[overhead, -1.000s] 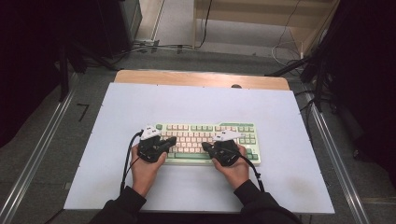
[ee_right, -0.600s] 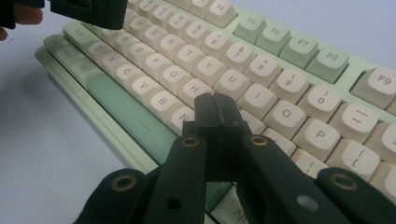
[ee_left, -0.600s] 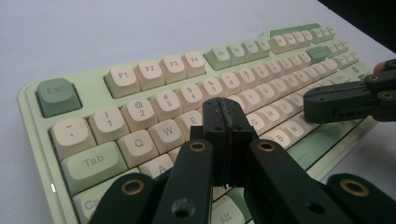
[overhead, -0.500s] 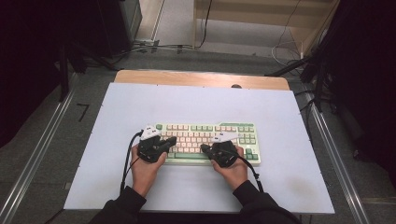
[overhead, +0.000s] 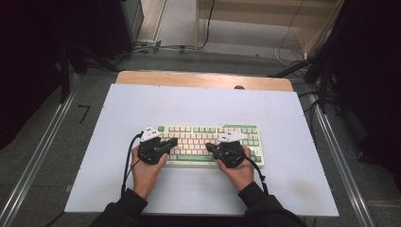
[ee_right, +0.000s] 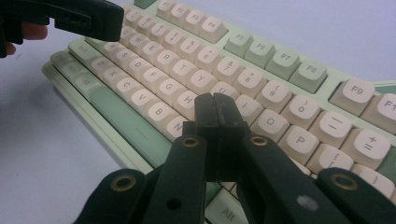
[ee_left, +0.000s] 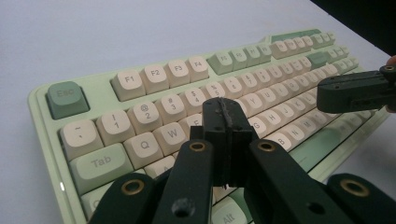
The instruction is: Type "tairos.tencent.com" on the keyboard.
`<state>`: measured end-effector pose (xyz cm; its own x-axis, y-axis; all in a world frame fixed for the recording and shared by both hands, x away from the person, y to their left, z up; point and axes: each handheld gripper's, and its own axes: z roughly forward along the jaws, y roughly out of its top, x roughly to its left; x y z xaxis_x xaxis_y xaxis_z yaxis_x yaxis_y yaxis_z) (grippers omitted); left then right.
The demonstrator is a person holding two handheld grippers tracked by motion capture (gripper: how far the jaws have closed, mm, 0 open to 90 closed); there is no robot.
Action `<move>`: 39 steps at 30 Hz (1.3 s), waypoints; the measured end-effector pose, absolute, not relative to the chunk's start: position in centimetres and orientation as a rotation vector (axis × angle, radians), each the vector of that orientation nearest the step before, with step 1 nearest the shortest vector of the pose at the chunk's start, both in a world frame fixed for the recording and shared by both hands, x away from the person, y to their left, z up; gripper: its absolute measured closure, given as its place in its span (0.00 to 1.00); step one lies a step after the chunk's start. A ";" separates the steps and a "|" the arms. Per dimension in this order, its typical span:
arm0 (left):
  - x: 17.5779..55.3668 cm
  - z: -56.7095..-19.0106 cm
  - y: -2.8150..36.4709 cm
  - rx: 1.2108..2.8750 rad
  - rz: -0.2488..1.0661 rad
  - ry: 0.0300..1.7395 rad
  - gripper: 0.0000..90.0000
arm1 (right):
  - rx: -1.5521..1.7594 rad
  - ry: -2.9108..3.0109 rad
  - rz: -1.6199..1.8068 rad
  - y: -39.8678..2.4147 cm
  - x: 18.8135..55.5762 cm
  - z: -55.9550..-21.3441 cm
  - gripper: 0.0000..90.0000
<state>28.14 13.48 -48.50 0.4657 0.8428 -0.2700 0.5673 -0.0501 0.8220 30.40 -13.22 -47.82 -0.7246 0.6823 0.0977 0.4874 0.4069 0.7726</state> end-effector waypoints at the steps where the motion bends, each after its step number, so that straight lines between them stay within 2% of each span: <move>1: 28.1 -48.5 13.5 1.729 0.353 1.214 1.00 | 1.030 2.428 1.217 -13.3 30.4 -47.8 0.98; 8: 28.1 -48.4 13.7 1.722 0.351 1.219 1.00 | 1.051 2.414 1.225 -14.1 30.5 -47.6 0.98; 13: 28.0 -48.3 14.0 1.714 0.352 1.224 1.00 | 1.061 2.413 1.237 -14.9 30.5 -47.5 0.92; 21: 27.8 -48.2 14.3 1.708 0.357 1.226 0.89 | 1.096 2.402 1.246 -15.9 30.7 -47.5 0.81; 39: 27.3 -48.0 15.9 1.666 0.386 1.262 0.57 | 1.148 2.340 1.286 -17.6 30.8 -47.2 0.52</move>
<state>27.28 15.93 -47.97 0.4115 0.8648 -0.2878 0.5563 0.0118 0.8309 30.84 -17.61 -47.19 -0.6647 0.7304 0.1573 0.5244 0.3062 0.7946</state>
